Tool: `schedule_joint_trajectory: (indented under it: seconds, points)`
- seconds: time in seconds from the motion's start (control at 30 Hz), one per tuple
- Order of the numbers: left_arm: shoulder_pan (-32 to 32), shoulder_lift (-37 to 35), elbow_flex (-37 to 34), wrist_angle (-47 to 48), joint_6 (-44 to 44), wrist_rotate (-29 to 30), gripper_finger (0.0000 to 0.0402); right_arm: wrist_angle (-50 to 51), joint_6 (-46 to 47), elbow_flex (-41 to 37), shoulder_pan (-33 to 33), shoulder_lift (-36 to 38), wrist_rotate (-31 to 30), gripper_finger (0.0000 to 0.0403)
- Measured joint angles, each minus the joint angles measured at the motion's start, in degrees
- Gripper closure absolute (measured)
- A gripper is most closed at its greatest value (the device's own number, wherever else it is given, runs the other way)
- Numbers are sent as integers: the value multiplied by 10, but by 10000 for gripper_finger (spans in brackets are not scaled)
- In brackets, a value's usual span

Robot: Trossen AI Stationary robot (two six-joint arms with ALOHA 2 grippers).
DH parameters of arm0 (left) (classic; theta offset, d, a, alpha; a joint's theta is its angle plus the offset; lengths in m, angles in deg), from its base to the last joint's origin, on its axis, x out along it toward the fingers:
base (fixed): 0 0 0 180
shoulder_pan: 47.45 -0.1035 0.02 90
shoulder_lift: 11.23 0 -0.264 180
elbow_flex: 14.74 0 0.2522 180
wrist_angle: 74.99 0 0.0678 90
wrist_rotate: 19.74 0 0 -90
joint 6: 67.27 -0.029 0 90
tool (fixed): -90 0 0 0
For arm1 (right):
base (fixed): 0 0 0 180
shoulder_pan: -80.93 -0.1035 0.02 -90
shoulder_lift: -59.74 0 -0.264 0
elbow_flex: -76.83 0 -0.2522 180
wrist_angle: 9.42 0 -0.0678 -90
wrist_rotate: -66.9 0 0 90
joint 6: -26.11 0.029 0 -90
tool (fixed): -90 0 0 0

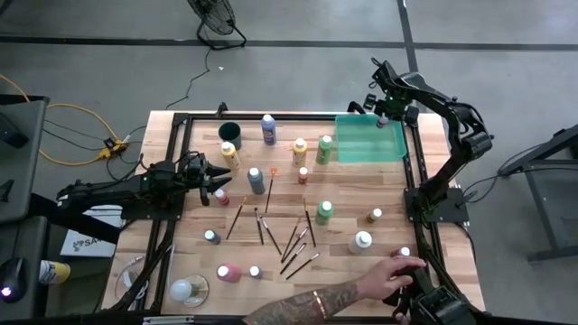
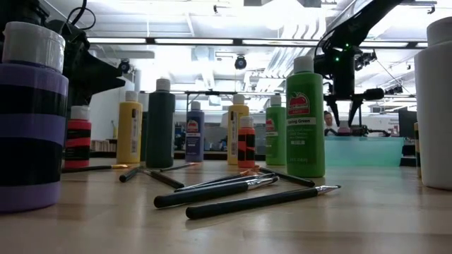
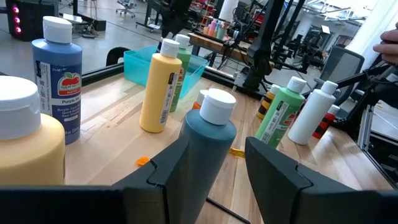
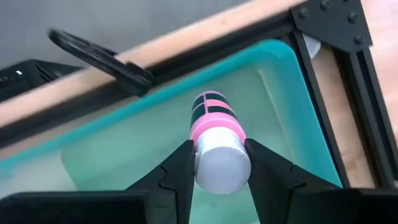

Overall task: Pick & Place Paint Supplies
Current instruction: Put the small light pink paint bottle into the green bin

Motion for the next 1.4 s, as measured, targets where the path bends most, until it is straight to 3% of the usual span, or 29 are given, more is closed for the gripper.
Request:
schedule_joint_trajectory:
  seconds: [0.5,0.93,1.4]
  points:
    - [0,0,0,0,0,0,250,185,55,-4,-73,33,-6,287]
    - [0,0,0,0,0,0,250,147,139,-128,-80,129,-23,286]
    - [0,0,0,0,0,0,250,93,137,-167,-54,130,-25,286]
